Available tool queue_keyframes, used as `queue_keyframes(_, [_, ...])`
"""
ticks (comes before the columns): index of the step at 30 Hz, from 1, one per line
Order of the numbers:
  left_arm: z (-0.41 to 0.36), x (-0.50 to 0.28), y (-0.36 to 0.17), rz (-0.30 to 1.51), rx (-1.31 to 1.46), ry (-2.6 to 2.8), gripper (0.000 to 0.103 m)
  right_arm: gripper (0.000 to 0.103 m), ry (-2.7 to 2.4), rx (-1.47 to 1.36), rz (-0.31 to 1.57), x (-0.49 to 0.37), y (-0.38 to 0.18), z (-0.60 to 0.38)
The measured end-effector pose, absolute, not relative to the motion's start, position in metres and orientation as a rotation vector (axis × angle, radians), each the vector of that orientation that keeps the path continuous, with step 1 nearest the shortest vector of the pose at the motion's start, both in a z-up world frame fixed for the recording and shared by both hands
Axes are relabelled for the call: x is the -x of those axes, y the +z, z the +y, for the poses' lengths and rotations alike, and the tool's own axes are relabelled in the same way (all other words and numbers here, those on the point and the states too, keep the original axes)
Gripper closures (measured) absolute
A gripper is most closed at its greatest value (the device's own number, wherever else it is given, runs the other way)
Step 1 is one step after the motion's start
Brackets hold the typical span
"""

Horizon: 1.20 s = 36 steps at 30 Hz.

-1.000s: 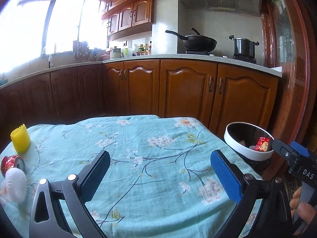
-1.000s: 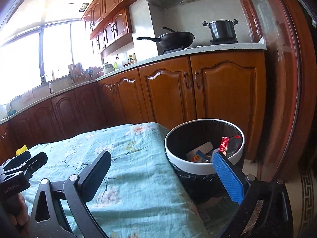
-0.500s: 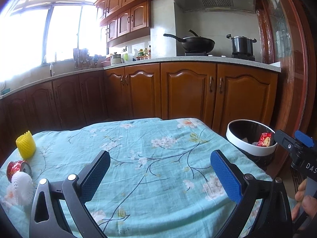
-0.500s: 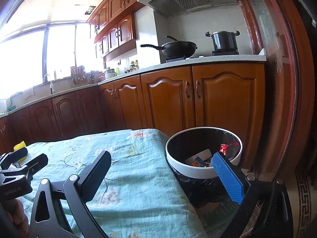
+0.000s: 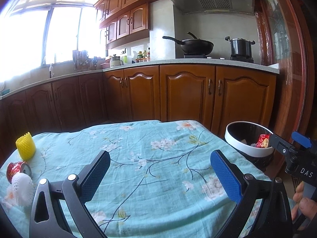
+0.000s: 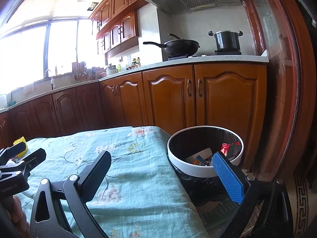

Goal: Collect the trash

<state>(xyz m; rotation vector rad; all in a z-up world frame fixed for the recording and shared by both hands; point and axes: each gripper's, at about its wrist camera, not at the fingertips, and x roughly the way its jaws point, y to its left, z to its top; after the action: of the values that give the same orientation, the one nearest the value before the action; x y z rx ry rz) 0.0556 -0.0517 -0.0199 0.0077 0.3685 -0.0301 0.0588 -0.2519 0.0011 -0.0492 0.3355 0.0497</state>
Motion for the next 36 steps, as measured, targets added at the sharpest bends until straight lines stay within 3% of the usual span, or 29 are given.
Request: queue_keyframes(36, [-0.0456, -0.0567, -0.0222, 0.369, 0.004, -0.046, 0.001, 0.000, 0.062, 0.063, 0.318, -0.0552, 0.0058, -0.2450])
